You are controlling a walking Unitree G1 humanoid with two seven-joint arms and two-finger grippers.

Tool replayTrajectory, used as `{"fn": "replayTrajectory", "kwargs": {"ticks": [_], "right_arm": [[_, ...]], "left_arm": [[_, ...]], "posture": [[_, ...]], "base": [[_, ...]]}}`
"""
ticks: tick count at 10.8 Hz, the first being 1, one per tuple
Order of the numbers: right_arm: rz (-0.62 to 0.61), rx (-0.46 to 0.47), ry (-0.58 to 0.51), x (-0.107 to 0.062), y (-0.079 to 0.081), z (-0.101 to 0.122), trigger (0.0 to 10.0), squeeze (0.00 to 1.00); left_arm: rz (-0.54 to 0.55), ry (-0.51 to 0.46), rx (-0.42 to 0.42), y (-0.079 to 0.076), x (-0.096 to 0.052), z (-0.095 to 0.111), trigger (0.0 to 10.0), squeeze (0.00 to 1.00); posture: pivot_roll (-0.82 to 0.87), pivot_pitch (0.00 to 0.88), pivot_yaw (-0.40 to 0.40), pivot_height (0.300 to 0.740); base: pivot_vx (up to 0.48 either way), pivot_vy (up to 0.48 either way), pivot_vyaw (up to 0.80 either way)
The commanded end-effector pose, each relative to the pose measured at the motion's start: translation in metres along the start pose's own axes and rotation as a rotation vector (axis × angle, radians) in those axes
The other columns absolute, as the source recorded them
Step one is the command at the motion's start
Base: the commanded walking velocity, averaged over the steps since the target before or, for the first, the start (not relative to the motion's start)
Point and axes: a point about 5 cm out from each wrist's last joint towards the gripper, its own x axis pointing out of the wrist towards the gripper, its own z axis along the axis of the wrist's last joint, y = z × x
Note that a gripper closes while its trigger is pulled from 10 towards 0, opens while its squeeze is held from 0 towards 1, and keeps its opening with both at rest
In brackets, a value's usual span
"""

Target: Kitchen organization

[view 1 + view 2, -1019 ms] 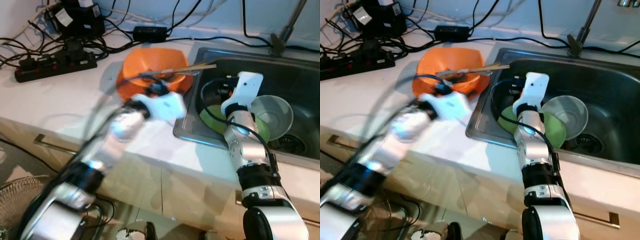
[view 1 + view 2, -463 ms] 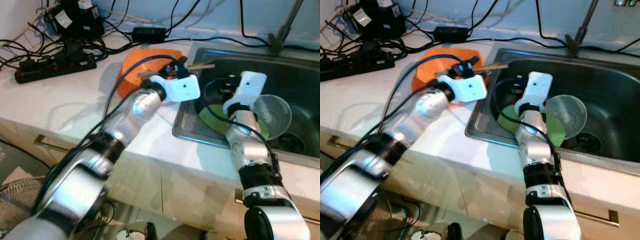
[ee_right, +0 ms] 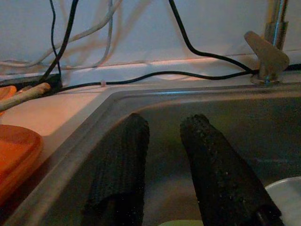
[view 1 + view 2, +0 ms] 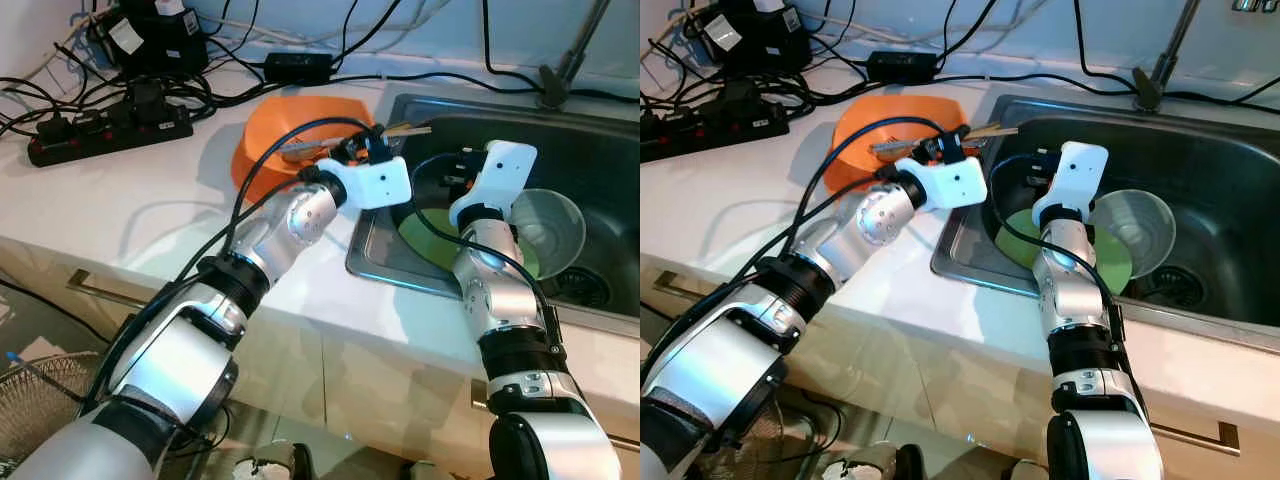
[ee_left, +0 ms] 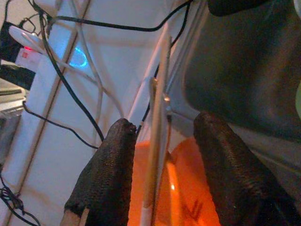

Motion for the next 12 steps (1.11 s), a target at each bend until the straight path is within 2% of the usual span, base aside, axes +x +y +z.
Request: {"fn": "replayTrajectory", "kwargs": {"ticks": [1, 2, 12], "right_arm": [[-0.013, 0.006, 0.0, -0.0008, -0.002, 0.001, 10.0, 0.0], [-0.013, 0.007, 0.001, -0.0008, -0.002, 0.0009, 10.0, 0.0], [-0.018, 0.01, 0.01, -0.0038, -0.0025, -0.0025, 10.0, 0.0]], "left_arm": [[0.014, -0.013, 0.021, 0.0055, 0.003, 0.0034, 3.6, 0.0], [0.017, -0.012, 0.02, 0.0055, 0.0036, 0.0032, 0.0, 0.0], [0.046, -0.024, -0.021, -0.0023, 0.0071, 0.0048, 0.0, 0.0]], "posture": [[0.05, 0.094, 0.087, 0.74], [0.05, 0.097, 0.087, 0.74], [0.03, 0.088, 0.092, 0.74]], "base": [[0.0, 0.0, 0.0], [0.0, 0.0, 0.0], [0.0, 0.0, 0.0]]}}
